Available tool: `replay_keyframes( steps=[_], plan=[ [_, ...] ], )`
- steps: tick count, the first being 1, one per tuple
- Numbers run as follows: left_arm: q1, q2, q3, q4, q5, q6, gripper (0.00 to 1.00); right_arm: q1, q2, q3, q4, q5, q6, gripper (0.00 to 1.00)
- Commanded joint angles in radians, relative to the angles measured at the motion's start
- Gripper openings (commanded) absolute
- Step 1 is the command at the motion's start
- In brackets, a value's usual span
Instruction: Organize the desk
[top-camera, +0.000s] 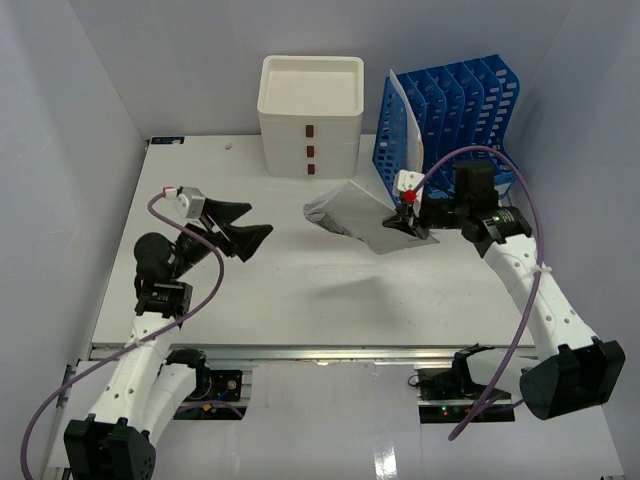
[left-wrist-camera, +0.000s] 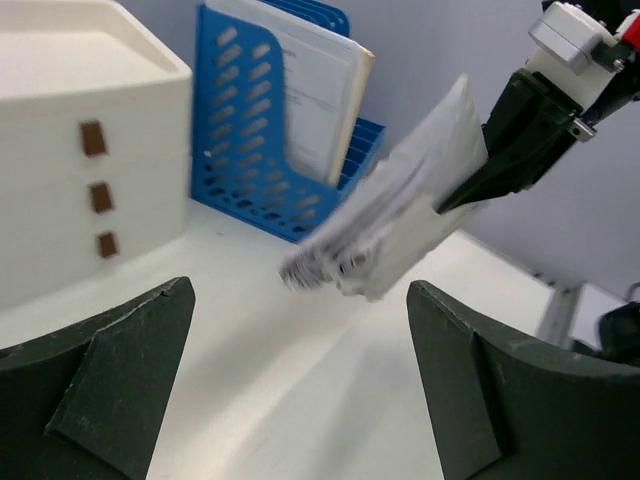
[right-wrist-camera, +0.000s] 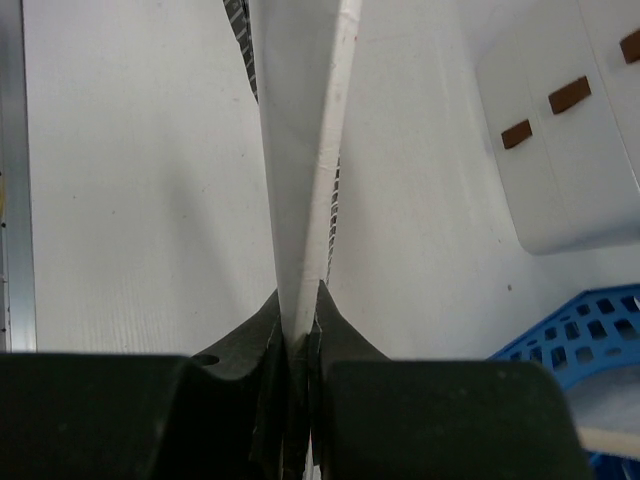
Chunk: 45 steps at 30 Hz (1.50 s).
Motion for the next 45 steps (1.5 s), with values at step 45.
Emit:
replay_keyframes(
  steps=[45],
  plan=[
    [-0.003,-0.181,-0.199,-0.129,0.080,-0.024,0.98,-0.318,-0.337,-0.654,1.431,0.640,0.721,0.08]
  ],
)
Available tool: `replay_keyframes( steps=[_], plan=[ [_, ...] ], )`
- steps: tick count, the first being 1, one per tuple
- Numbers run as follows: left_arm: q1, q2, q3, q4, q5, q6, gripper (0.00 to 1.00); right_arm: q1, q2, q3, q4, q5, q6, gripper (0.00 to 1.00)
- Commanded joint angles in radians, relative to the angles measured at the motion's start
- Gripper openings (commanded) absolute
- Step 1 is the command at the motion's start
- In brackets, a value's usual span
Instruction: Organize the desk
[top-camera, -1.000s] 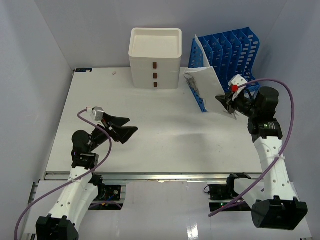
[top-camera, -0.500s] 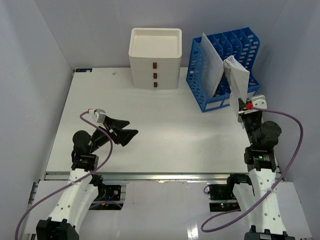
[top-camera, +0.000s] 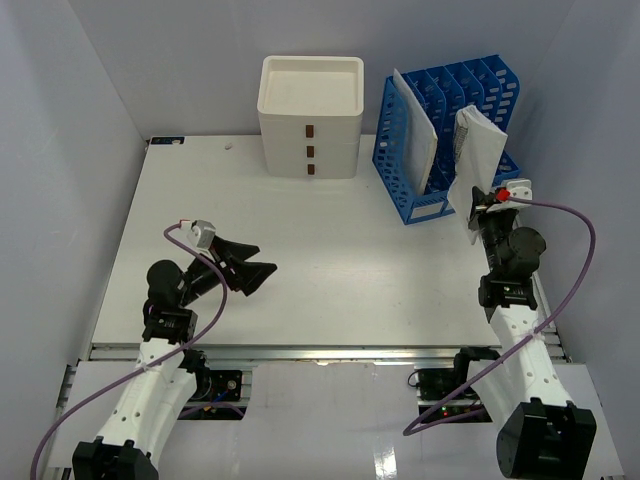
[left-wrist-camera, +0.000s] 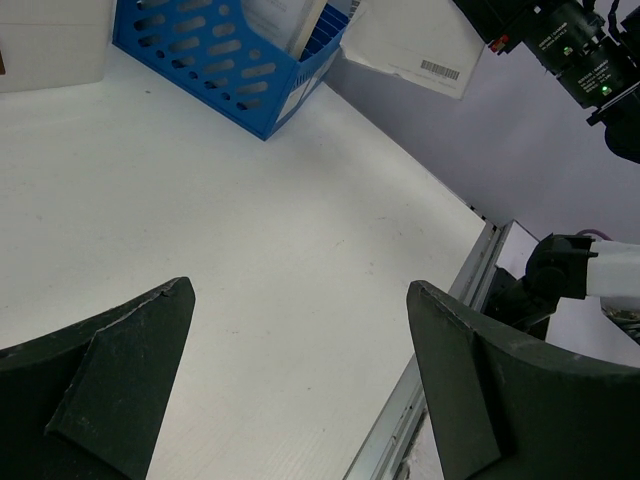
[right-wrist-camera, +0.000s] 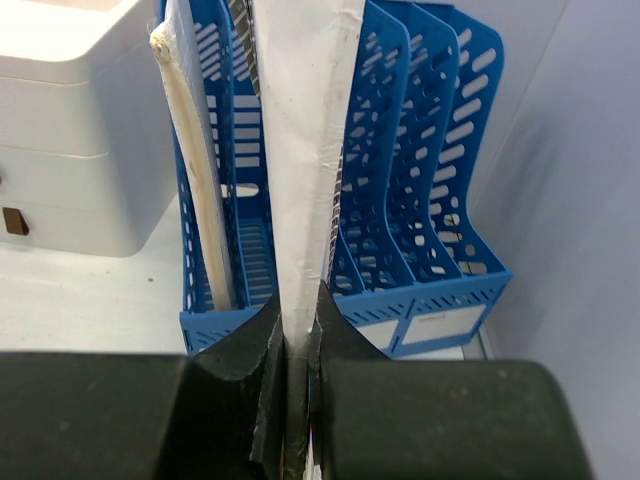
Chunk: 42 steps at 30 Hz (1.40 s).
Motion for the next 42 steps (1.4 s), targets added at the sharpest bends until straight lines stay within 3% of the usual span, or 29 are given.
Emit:
replay_keyframes(
  steps=[1,9,34,42],
  plan=[
    [-0.002,0.004,0.011,-0.008,0.017,0.011,0.98,-0.003,0.037,-0.017,0.364,-0.114,0.016,0.08],
    [-0.002,0.018,0.009,-0.006,0.008,0.018,0.98,-0.002,0.144,-0.069,0.572,-0.220,0.007,0.08],
    [-0.002,0.089,0.012,-0.028,0.002,0.034,0.98,-0.025,0.559,0.075,0.903,-0.152,0.105,0.08],
    [-0.002,0.101,0.011,-0.031,0.000,0.039,0.98,0.037,0.695,0.121,1.057,-0.100,0.000,0.08]
  ],
)
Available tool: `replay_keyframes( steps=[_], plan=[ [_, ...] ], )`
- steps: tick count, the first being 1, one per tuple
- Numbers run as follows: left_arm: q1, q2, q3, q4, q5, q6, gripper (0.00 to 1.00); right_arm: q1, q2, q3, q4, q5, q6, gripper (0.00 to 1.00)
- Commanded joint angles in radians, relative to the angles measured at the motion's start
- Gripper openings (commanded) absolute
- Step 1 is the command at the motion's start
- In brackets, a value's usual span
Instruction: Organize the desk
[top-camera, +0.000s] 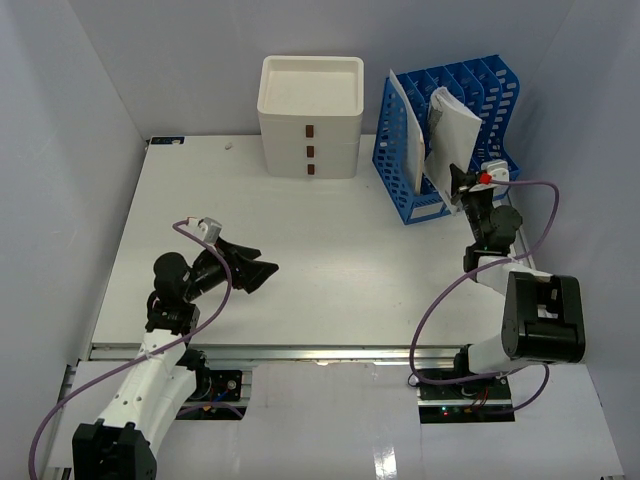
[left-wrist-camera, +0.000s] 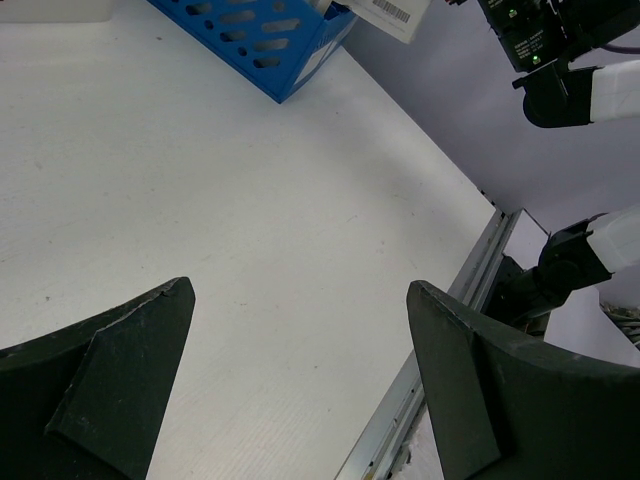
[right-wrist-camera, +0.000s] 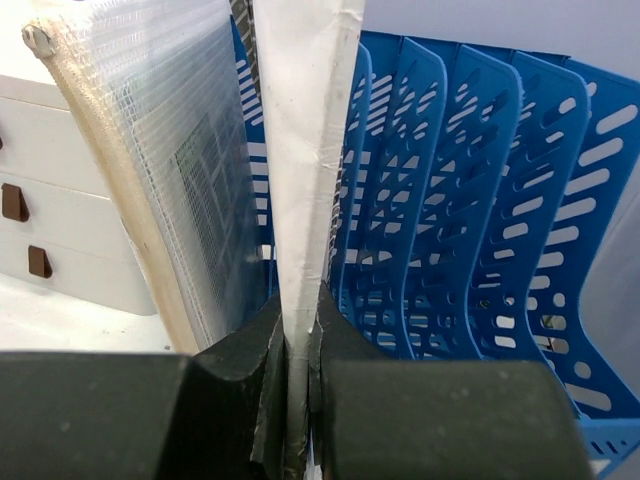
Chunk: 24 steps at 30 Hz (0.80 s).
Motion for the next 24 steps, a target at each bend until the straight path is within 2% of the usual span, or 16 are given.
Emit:
replay_keyframes(
  steps=[1,14,24],
  plan=[
    [-0.002,0.012,0.012,-0.001,-0.001,0.015,0.98,0.043,0.077,0.071,0.348,0.077,-0.088,0.08],
    [-0.002,0.029,0.014,-0.015,-0.008,0.024,0.98,0.047,0.298,0.290,0.398,0.190,-0.082,0.08],
    [-0.002,0.040,0.017,-0.019,-0.007,0.027,0.98,0.132,0.389,0.416,0.365,0.202,-0.037,0.08]
  ],
)
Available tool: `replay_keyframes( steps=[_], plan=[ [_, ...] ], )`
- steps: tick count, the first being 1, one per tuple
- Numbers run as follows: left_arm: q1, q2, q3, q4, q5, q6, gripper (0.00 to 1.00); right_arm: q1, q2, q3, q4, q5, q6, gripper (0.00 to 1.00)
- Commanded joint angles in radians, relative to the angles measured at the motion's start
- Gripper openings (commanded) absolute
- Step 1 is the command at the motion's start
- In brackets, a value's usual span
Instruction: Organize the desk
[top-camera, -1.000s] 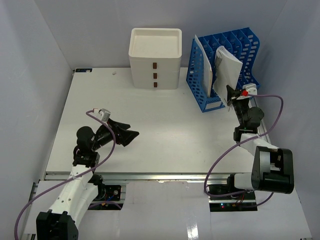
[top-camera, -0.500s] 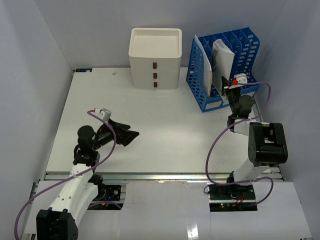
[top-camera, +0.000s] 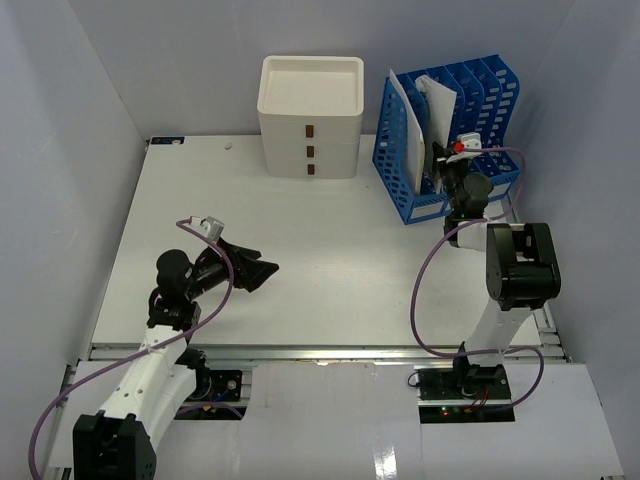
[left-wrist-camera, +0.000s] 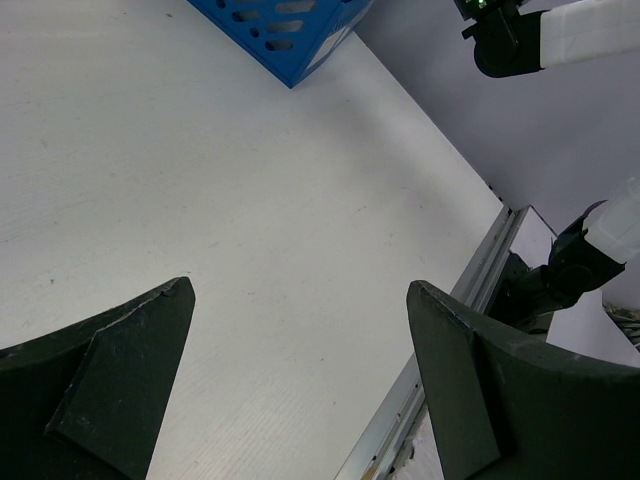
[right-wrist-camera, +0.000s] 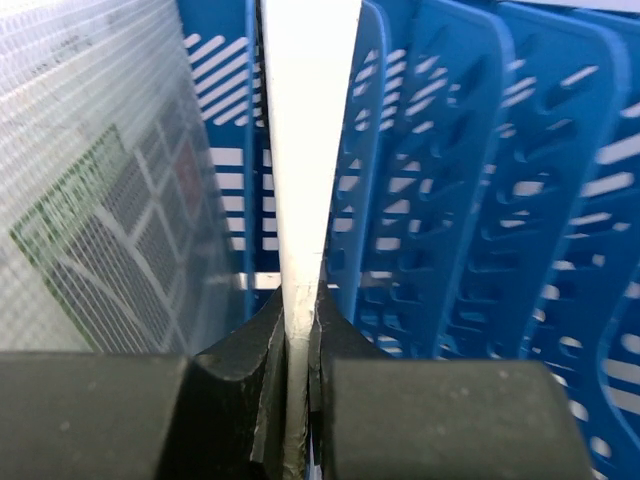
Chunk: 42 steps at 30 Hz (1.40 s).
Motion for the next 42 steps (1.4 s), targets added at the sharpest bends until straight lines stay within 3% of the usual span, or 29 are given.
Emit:
replay_keyframes(
  steps=[1,13,15,18,20,22,28,30,34,36,38,42],
  plan=[
    [-0.002,-0.006,0.017,-0.010,0.000,0.014,0.98,0.037,0.036,0.105,0.368,0.042,-0.001,0.08],
    [-0.002,-0.020,0.021,-0.034,-0.003,0.026,0.98,0.052,0.147,0.222,0.346,0.077,-0.017,0.11],
    [-0.002,-0.018,0.021,-0.031,-0.003,0.027,0.98,0.052,0.156,0.201,0.354,0.062,-0.023,0.25],
    [-0.002,-0.009,0.021,-0.025,0.003,0.027,0.98,0.050,0.165,0.167,0.368,0.054,-0.037,0.61],
    [-0.002,-0.005,0.023,-0.023,0.006,0.026,0.98,0.046,0.165,0.152,0.372,0.054,-0.039,0.79],
    [-0.002,-0.003,0.023,-0.021,0.016,0.023,0.98,0.039,0.133,0.092,0.391,0.025,-0.039,0.90],
    [-0.002,0.000,0.026,0.007,0.034,0.005,0.98,0.000,-0.054,-0.076,0.376,-0.109,-0.027,0.97],
    [-0.002,0.016,0.038,0.010,0.046,0.000,0.98,-0.006,-0.147,-0.119,0.282,-0.135,-0.032,0.98],
    [-0.002,0.089,0.101,-0.032,0.063,-0.009,0.98,-0.006,-0.370,-0.133,-0.148,-0.165,-0.045,0.91],
    [-0.002,0.123,0.149,-0.082,0.074,-0.008,0.98,-0.005,-0.438,-0.078,-0.545,-0.188,-0.064,0.90],
    [-0.002,0.163,0.179,-0.111,0.085,-0.006,0.98,-0.004,-0.473,-0.021,-0.797,-0.233,-0.097,0.90],
    [-0.002,0.176,0.208,-0.134,0.085,0.017,0.98,-0.005,-0.628,-0.052,-1.049,-0.356,-0.222,0.90]
  ],
)
